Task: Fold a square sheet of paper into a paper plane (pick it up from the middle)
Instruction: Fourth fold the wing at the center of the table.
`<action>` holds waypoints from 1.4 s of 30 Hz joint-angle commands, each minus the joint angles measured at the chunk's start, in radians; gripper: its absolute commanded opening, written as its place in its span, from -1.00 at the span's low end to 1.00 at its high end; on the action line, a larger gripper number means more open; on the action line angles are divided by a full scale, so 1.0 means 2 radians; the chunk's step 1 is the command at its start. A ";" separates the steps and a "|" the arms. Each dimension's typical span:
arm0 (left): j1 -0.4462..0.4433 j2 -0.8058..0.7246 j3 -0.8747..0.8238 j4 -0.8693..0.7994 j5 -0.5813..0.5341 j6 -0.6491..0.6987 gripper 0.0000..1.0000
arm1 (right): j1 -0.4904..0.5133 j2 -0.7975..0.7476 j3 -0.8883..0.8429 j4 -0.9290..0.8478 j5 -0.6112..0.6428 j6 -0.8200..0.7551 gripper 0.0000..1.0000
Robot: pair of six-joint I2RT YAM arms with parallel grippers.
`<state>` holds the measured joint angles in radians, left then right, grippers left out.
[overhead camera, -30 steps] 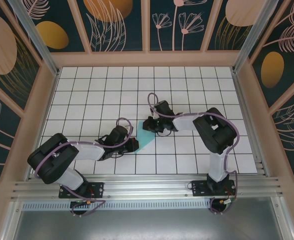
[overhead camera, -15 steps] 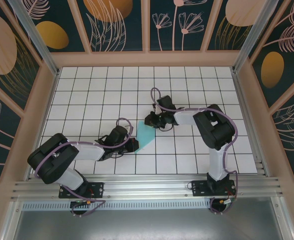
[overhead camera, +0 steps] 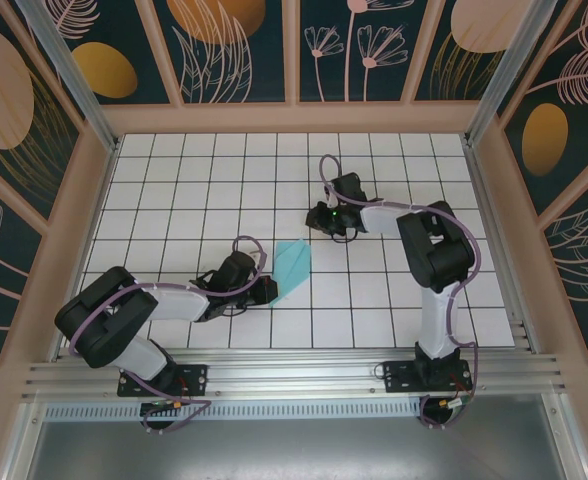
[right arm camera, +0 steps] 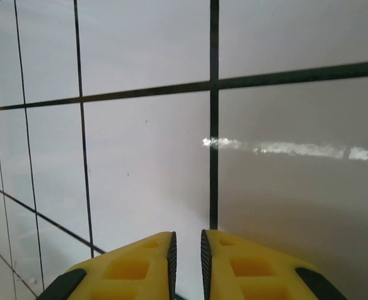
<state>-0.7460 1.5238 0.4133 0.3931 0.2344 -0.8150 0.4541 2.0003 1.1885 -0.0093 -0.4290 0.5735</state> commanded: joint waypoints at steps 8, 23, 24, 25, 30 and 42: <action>0.002 0.031 -0.017 -0.131 -0.026 0.015 -1.00 | 0.072 -0.100 -0.091 0.059 -0.023 0.040 -0.75; 0.002 0.003 -0.013 -0.138 -0.009 0.022 -0.94 | 0.110 -0.025 -0.135 0.069 0.016 0.059 -0.84; 0.002 -0.007 -0.012 -0.142 -0.005 0.023 -0.91 | 0.111 -0.026 -0.137 0.065 0.021 0.058 -0.84; 0.002 -0.016 -0.009 -0.149 -0.001 0.022 -0.88 | 0.112 -0.027 -0.138 0.063 0.026 0.057 -0.84; 0.002 -0.093 0.027 -0.186 0.003 0.014 -0.73 | 0.114 -0.026 -0.149 0.065 0.029 0.059 -0.82; 0.008 -0.023 0.092 -0.050 0.088 -0.069 -0.64 | 0.120 -0.023 -0.162 0.073 0.039 0.069 -0.80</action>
<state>-0.7391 1.4181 0.5808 0.2104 0.3462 -0.8852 0.6819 1.9026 0.9154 0.1982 -0.4522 0.7029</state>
